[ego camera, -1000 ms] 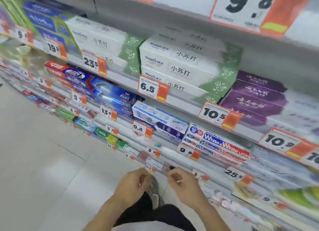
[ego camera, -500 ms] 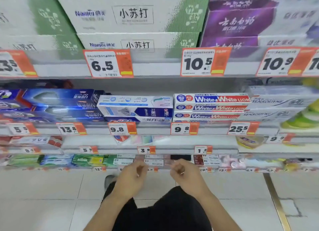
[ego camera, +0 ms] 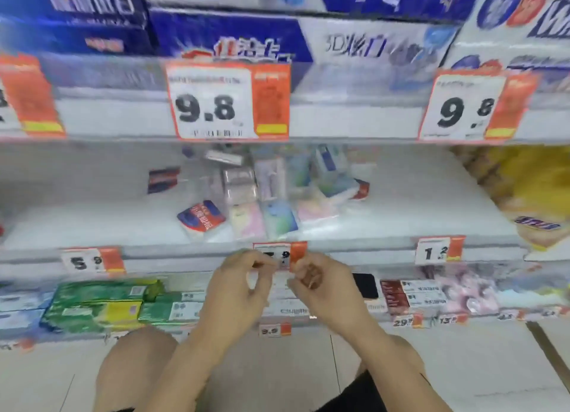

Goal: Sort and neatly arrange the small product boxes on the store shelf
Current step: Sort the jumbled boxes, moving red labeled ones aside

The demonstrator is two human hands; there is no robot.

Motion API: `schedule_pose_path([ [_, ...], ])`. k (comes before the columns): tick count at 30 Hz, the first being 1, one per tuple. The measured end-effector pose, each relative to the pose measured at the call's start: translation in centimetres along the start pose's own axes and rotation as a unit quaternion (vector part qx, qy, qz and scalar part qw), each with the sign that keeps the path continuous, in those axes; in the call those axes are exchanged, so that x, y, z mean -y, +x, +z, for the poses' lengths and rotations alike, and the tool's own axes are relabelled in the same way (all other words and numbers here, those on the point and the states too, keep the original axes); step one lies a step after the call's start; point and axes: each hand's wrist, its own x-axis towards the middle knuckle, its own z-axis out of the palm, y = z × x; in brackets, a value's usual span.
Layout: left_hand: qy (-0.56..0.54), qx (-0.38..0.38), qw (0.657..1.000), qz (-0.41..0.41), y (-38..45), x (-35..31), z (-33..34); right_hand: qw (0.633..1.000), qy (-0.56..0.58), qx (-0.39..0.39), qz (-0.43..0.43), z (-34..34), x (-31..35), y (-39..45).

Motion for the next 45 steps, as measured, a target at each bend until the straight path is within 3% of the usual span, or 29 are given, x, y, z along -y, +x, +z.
schedule_pose_path([
  [9, 0.033, -0.023, 0.997, 0.060, -0.5, 5.0, -3.7, 0.998, -0.054, -0.022, -0.038, 1.5, 0.9, -4.9],
  [13, 0.086, -0.035, 0.993, 0.073, 3.2, 6.1, -6.4, 0.990, -0.096, -0.041, -0.095, 1.6, 3.2, -1.3],
  [19, 0.178, 0.020, 0.983, 0.051, 7.9, 6.8, -5.9, 0.969, -0.183, -0.057, -0.156, 2.9, 4.6, 5.0],
  [25, 0.159, -0.013, 0.982, 0.100, 9.4, 5.6, -3.8, 0.948, -0.217, -0.111, -0.206, 3.6, 3.6, 10.9],
  [30, 0.219, -0.034, 0.964, 0.144, 11.4, 6.5, -2.2, 0.935, -0.194, -0.182, -0.235, 3.4, 1.8, 13.4],
  [36, 0.135, -0.058, 0.979, 0.142, 10.8, 7.2, -2.3, 0.968, -0.149, -0.145, -0.141, 2.5, 1.9, 14.9],
  [41, 0.094, -0.058, 0.988, 0.108, 9.6, 8.4, -3.3, 0.969, -0.090, -0.173, -0.151, 2.6, 1.2, 14.8],
  [45, 0.073, -0.035, 0.991, 0.108, 9.0, 8.8, -4.2, 0.970, -0.144, -0.133, -0.142, 2.7, 0.7, 15.1],
])
